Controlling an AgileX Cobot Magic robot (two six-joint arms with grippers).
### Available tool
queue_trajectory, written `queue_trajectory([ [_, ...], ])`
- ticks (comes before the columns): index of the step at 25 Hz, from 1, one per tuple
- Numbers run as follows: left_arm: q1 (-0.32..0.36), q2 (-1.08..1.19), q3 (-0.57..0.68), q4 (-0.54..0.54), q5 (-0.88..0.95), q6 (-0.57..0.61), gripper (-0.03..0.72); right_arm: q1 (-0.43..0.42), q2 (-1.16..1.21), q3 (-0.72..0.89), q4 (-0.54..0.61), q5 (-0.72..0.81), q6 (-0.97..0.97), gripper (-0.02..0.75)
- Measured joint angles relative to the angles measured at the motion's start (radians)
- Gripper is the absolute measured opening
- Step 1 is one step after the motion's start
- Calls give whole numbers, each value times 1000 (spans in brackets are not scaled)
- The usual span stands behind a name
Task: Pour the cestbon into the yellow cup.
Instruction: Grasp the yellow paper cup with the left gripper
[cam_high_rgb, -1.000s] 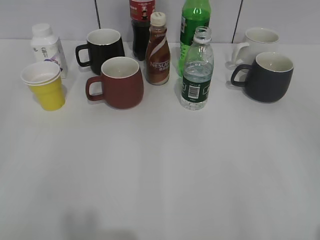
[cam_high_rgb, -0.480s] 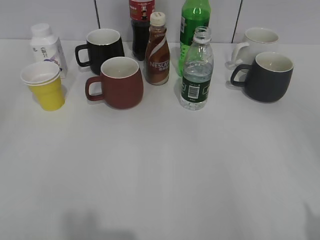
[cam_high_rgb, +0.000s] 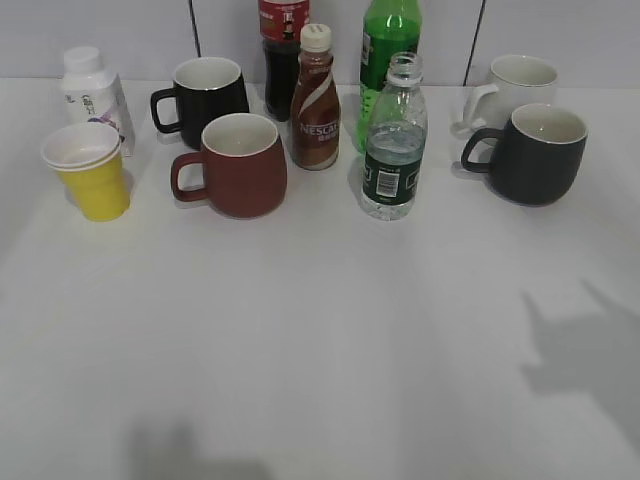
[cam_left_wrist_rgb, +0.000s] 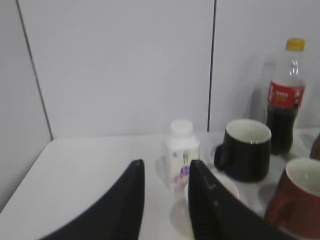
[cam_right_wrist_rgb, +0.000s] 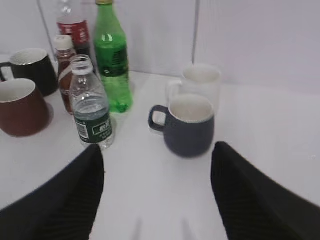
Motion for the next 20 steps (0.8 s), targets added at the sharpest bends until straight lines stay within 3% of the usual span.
queue_trajectory([
  [7, 0, 416, 5, 5, -374, 0, 255, 133, 346, 1, 16, -244, -81, 493],
  [9, 0, 486, 5, 6, -421, 0, 302, 160, 442, 1, 15, -327, -86, 490],
  [14, -4, 593, 5, 6, -442, -70, 497, 200, 605, 0, 1, -525, -83, 482],
  [20, -55, 607, 66, 12, -427, -174, 566, 200, 783, -24, -2, -690, -31, 481],
])
